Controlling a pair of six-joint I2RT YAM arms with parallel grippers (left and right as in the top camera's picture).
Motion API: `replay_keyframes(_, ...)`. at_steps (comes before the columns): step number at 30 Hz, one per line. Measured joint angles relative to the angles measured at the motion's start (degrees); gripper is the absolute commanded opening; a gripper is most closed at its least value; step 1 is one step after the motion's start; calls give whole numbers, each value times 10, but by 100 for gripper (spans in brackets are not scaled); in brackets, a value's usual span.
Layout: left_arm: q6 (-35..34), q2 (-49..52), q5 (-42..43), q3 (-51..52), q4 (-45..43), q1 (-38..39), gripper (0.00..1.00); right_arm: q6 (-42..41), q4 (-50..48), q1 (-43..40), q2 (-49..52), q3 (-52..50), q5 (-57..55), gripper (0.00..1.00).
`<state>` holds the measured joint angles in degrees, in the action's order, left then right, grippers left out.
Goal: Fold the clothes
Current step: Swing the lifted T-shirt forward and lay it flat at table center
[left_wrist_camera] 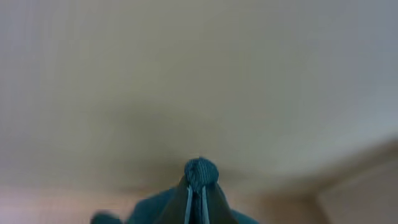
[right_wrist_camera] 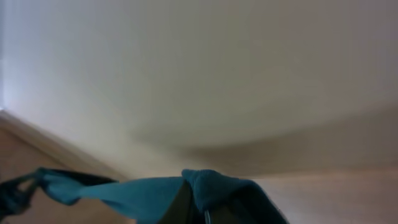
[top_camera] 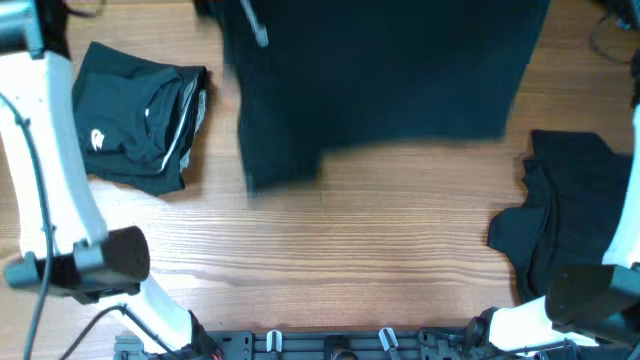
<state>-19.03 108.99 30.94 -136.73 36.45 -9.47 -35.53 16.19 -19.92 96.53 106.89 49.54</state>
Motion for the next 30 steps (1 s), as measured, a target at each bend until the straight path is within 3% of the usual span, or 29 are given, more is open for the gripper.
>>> replay_keyframes(5, 26, -63, -13, -126, 64, 14, 4, 14, 30, -30, -7, 84, 12, 5)
replay_keyframes(10, 103, -68, -73, -130, 371, 30, 4, 127, 342, -21, -15, 95, -55, 4)
replay_keyframes(14, 135, 26, -146, -66, 495, 60, 4, 210, 474, 32, 53, 51, -144, 4)
replay_keyframes(19, 153, 124, -185, 50, 565, 79, 4, 255, 525, 83, 162, -53, -202, 4)
replay_keyframes(24, 158, 110, -206, 109, 600, 87, 4, 267, 549, 95, 174, -128, -239, 5)
replay_keyframes(30, 143, 54, -230, 235, 598, 98, 4, 273, 609, 95, 174, -136, -310, 4)
